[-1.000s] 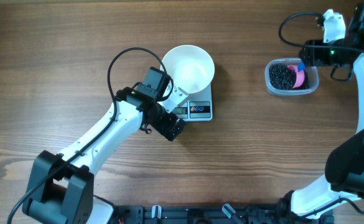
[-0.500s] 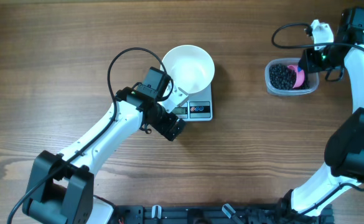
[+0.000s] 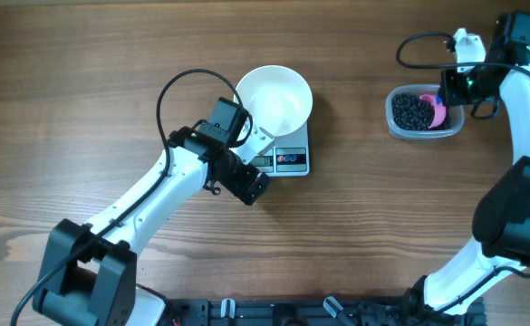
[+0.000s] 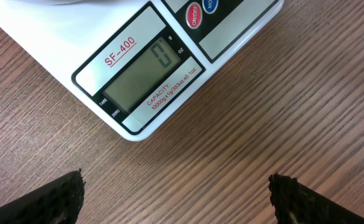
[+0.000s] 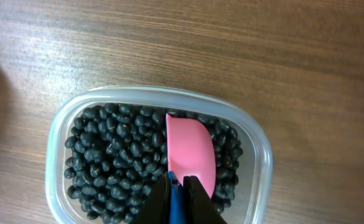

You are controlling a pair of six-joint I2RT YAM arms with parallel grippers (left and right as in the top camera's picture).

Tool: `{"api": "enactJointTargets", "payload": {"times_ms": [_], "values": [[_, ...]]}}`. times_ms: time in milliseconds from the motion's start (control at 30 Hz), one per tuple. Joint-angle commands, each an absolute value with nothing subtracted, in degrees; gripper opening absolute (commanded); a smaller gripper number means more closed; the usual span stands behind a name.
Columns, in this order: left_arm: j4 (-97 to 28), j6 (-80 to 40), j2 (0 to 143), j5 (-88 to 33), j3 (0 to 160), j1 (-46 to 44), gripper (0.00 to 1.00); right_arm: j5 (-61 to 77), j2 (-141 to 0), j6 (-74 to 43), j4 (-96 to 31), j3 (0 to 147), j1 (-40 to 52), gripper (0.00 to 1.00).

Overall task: Scoop item into bowl and weigh 150g on scale
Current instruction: 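Close the right gripper and scoop black beans with the pink scoop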

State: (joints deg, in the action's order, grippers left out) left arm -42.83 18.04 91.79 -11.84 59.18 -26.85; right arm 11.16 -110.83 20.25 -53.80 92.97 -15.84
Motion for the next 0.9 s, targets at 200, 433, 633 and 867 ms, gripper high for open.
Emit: {"api": "enactJointTargets", "payload": {"times_ms": [200, 433, 633, 867], "values": [[-42.83, 17.69, 91.09, -12.34, 58.81, -26.85, 1.0, 26.81, -112.75, 8.19, -59.59, 90.89, -21.37, 0.04], [-42.83, 17.69, 91.09, -12.34, 58.81, -26.85, 1.0, 27.03, -113.06, 0.6, -52.86, 88.16, -21.12, 0.04], [-42.83, 17.69, 91.09, -12.36, 58.81, -26.85, 1.0, 27.05, -113.06, -7.6, -50.22, 88.14, -21.02, 0.04], [-42.83, 17.69, 91.09, -12.34, 58.81, -26.85, 1.0, 27.05, -113.06, -3.6, -57.56, 83.59, -20.84, 0.04]]}}
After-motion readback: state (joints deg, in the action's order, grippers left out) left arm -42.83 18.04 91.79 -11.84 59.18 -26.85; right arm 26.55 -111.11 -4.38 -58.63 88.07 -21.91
